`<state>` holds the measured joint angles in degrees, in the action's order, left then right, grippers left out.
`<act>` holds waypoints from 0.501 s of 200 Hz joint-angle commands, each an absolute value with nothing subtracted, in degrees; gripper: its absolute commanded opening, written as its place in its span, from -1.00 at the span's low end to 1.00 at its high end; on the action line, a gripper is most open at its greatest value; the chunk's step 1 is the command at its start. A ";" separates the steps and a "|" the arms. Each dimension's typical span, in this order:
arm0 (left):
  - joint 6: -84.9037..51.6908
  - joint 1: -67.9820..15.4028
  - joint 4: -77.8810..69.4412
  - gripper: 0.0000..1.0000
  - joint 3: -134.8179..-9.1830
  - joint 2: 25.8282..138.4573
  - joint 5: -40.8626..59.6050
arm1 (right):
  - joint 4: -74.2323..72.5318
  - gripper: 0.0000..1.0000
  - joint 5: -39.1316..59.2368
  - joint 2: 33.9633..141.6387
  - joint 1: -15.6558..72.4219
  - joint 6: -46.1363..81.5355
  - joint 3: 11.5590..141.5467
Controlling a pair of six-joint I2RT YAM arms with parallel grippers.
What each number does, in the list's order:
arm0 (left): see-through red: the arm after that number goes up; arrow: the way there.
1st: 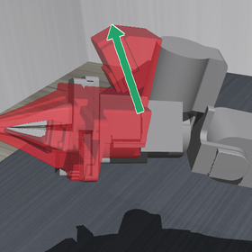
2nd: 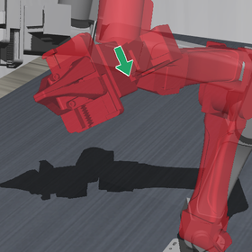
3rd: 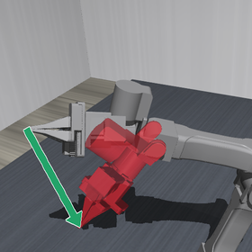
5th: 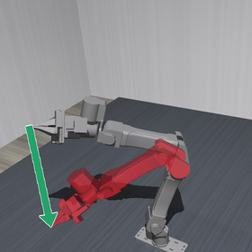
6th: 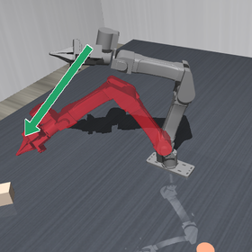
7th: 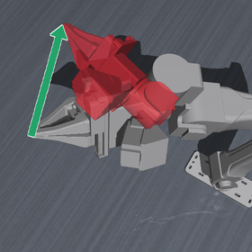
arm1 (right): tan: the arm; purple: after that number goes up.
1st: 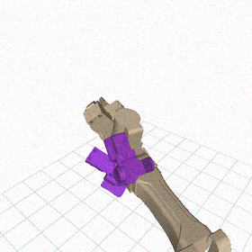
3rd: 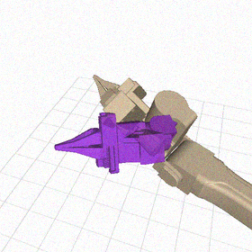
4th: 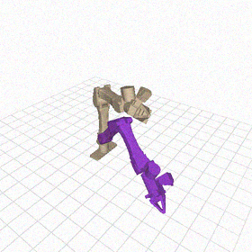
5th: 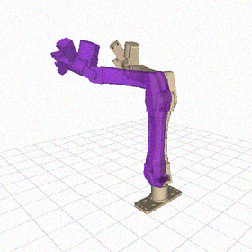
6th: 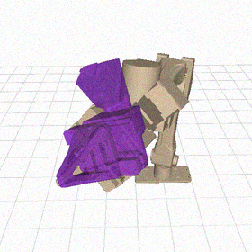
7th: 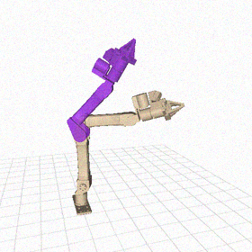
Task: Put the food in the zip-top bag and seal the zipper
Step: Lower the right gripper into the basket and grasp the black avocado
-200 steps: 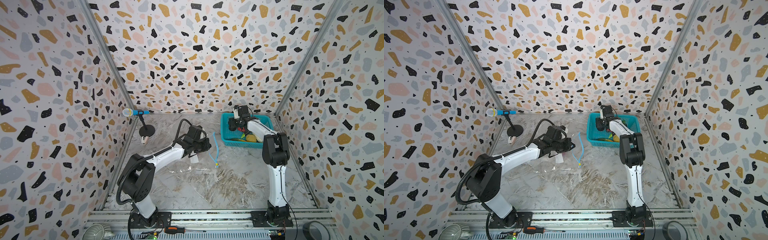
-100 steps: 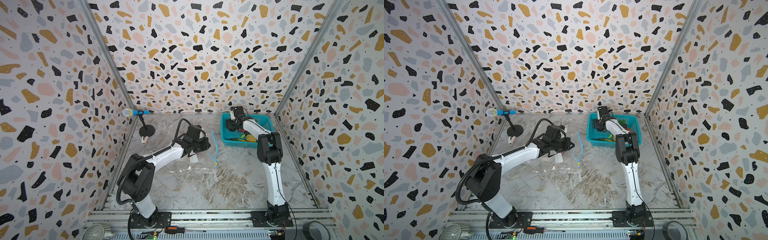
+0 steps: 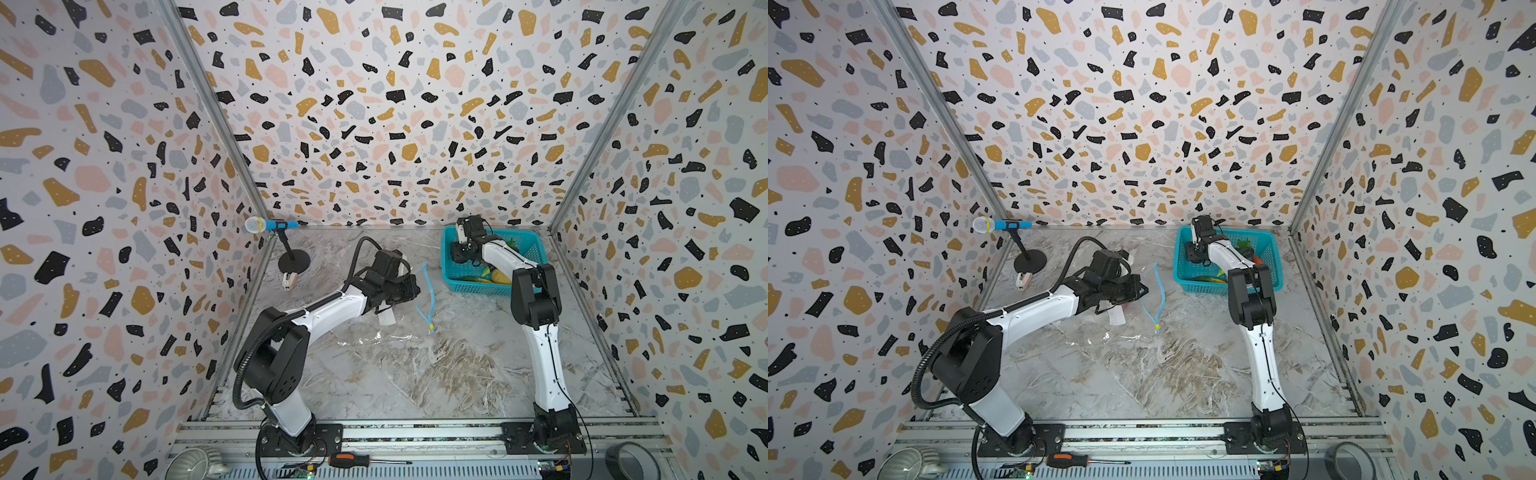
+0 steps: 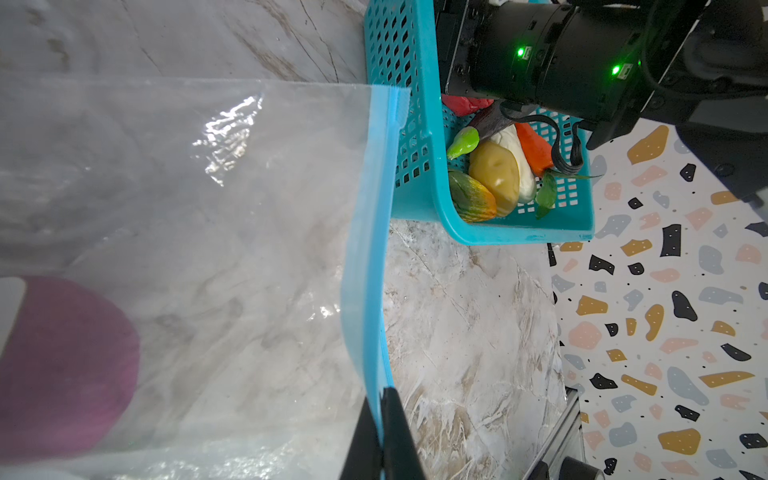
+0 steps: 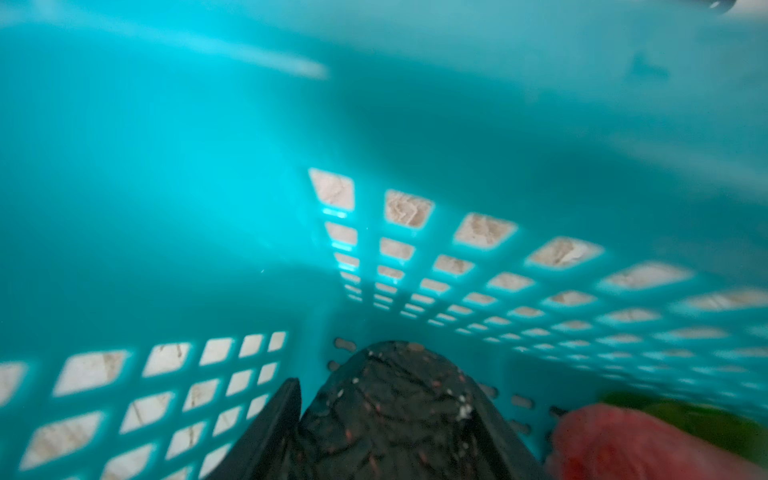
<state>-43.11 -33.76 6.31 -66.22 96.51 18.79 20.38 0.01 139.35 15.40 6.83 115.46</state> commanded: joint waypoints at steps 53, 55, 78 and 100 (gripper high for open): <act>-43.40 -33.40 5.36 -1.00 -66.18 97.03 18.63 | 18.88 0.02 3.88 131.46 14.77 8.09 113.04; -43.41 -33.40 5.32 -1.00 -66.25 97.03 18.59 | 18.78 0.02 3.94 131.21 14.81 8.09 112.86; -43.42 -33.40 5.75 -1.00 -66.86 97.31 18.64 | 16.82 -0.01 5.62 127.40 14.42 8.34 108.31; -43.26 -33.40 6.24 -1.00 -67.48 97.56 18.52 | 14.31 -0.02 7.19 123.04 13.99 8.84 102.28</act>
